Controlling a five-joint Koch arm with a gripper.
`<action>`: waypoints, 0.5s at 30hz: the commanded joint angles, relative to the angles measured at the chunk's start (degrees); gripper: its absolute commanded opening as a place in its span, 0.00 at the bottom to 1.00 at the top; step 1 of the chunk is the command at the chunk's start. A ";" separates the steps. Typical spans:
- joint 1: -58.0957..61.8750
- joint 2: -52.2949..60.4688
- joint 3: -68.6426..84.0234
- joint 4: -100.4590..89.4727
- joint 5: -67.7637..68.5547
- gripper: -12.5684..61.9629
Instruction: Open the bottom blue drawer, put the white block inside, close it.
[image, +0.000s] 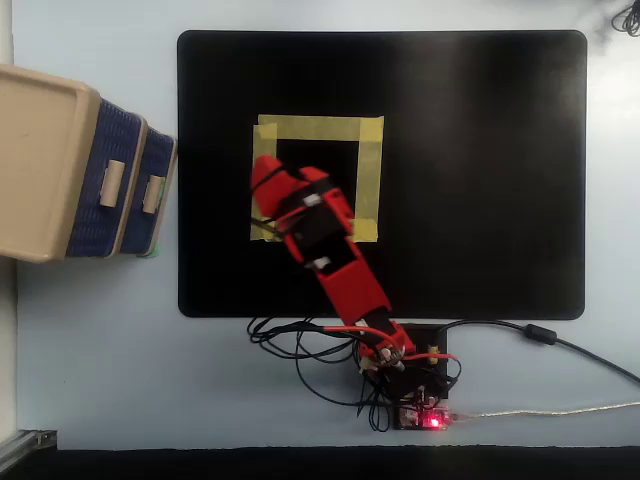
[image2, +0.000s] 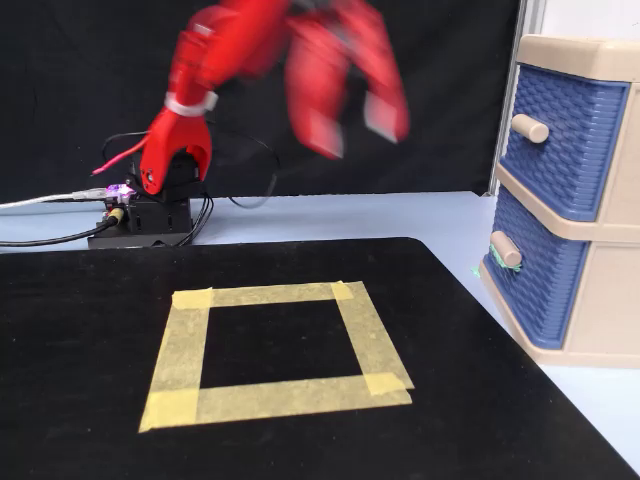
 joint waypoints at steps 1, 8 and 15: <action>5.71 10.28 9.23 4.75 24.43 0.62; 21.36 30.15 64.16 -2.72 43.77 0.62; 21.27 56.07 110.83 -24.08 44.21 0.63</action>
